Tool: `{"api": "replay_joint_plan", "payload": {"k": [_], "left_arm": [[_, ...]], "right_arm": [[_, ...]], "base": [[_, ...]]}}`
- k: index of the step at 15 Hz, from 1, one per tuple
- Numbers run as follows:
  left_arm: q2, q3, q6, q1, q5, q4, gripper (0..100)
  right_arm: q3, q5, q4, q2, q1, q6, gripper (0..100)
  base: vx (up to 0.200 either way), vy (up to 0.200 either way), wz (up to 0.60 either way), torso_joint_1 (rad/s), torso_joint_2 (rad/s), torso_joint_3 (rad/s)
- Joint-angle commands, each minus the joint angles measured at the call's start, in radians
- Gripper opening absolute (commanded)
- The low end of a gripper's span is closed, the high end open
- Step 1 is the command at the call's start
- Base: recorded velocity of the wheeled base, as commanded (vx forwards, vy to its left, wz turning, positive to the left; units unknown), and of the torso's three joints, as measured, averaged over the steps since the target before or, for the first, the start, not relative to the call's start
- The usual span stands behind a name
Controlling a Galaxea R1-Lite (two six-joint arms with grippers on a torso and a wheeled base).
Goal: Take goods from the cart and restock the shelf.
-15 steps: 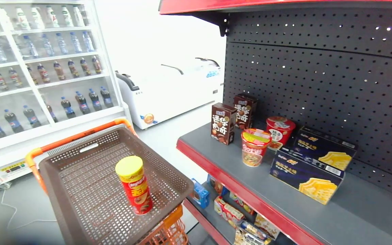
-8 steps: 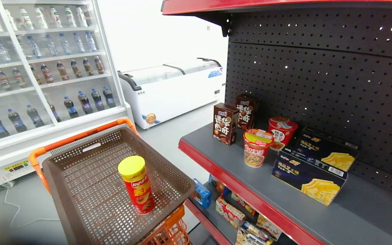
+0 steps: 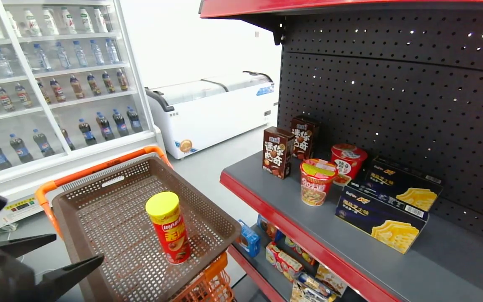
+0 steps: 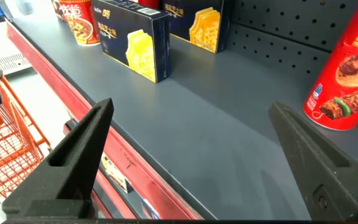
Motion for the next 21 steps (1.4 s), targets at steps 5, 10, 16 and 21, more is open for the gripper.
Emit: {"api": "replay_joint_plan", "payload": {"k": [5, 10, 16, 21], "left_arm": [[0.497, 0.206, 0.013, -0.066, -0.025, -0.505, 100], [0.716, 0.167, 0.015, -0.077, -0.025, -0.694, 100], [0.948, 0.134, 0.016, -0.111, -0.014, -0.979, 100], [1.08, 0.071, 0.016, -0.169, 0.009, -1.102, 100]], "right_arm": [[0.0, 0.0, 0.0, 0.0, 0.0, -0.001, 100], [0.0, 0.0, 0.0, 0.0, 0.0, -0.001, 100], [0.0, 0.0, 0.0, 0.0, 0.0, -0.001, 100], [0.0, 0.0, 0.0, 0.0, 0.0, -0.001, 100]], "base": [[0.0, 0.0, 0.0, 0.0, 0.0, 0.0], [0.0, 0.0, 0.0, 0.0, 0.0, 0.0], [0.0, 0.0, 0.0, 0.0, 0.0, 0.0], [0.0, 0.0, 0.0, 0.0, 0.0, 0.0]]}}
